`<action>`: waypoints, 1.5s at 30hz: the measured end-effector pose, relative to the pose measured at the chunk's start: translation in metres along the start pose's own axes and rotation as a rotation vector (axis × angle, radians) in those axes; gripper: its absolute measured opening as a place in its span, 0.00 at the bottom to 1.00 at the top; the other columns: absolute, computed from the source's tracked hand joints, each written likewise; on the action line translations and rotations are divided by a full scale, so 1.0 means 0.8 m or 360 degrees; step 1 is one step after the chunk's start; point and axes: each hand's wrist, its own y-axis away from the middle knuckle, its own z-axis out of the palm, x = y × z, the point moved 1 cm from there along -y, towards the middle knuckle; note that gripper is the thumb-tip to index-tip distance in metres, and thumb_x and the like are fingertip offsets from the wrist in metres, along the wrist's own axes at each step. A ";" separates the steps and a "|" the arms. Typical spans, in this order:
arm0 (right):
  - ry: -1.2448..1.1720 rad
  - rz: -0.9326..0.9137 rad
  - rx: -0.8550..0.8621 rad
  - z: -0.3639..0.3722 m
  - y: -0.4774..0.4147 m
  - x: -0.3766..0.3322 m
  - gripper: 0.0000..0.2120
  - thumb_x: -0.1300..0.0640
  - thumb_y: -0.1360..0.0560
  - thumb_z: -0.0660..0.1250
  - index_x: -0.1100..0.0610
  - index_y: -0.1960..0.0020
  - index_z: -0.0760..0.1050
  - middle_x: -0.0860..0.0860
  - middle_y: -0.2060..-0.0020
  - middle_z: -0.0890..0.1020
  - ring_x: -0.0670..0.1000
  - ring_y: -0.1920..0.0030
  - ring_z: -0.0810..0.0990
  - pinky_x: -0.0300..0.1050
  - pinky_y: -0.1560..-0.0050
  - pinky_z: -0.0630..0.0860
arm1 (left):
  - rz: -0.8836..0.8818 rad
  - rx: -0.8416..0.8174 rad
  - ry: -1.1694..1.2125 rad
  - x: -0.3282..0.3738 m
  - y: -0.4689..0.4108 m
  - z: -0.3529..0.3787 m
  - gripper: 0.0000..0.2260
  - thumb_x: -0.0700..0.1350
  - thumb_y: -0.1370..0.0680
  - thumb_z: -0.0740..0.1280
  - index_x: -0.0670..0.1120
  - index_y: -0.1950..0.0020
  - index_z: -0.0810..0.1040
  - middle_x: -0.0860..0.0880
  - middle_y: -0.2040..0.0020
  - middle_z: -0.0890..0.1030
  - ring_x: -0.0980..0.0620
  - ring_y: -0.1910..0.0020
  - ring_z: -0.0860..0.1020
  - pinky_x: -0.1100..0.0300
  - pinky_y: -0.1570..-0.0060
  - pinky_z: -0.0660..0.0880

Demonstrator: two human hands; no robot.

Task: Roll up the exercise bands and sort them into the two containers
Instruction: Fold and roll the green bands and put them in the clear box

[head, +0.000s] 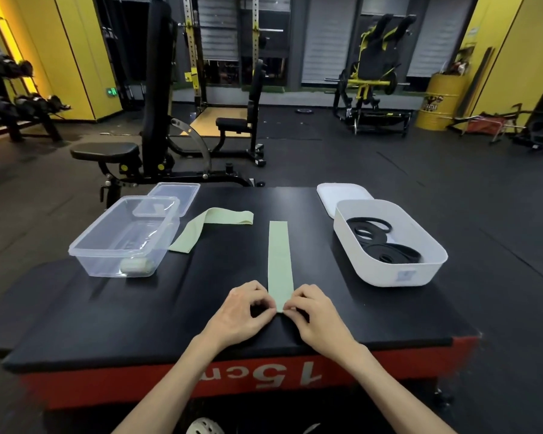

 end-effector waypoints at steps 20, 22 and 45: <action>-0.0339 0.0494 -0.0148 -0.015 -0.038 0.003 0.10 0.61 0.32 0.74 0.47 0.66 0.80 0.44 0.70 0.78 0.40 0.69 0.71 0.30 0.65 0.66 | -0.0164 -0.0012 0.0145 0.003 -0.005 -0.004 0.05 0.43 0.28 0.72 0.54 0.58 0.82 0.56 0.63 0.78 0.57 0.65 0.72 0.70 0.62 0.68; -0.0311 0.0431 -0.0144 -0.014 -0.035 0.003 0.08 0.62 0.31 0.73 0.50 0.64 0.81 0.44 0.70 0.78 0.41 0.69 0.72 0.30 0.65 0.66 | -0.0153 -0.0010 0.0126 0.003 -0.004 -0.004 0.05 0.43 0.28 0.72 0.54 0.58 0.83 0.57 0.64 0.78 0.57 0.65 0.74 0.70 0.62 0.68; 0.0061 0.0190 -0.0296 -0.018 -0.014 -0.009 0.08 0.61 0.26 0.64 0.51 0.55 0.79 0.44 0.63 0.77 0.47 0.59 0.75 0.39 0.54 0.71 | -0.0166 -0.0165 -0.0096 0.009 -0.004 -0.011 0.03 0.42 0.24 0.68 0.48 0.56 0.81 0.58 0.63 0.79 0.60 0.63 0.76 0.68 0.59 0.72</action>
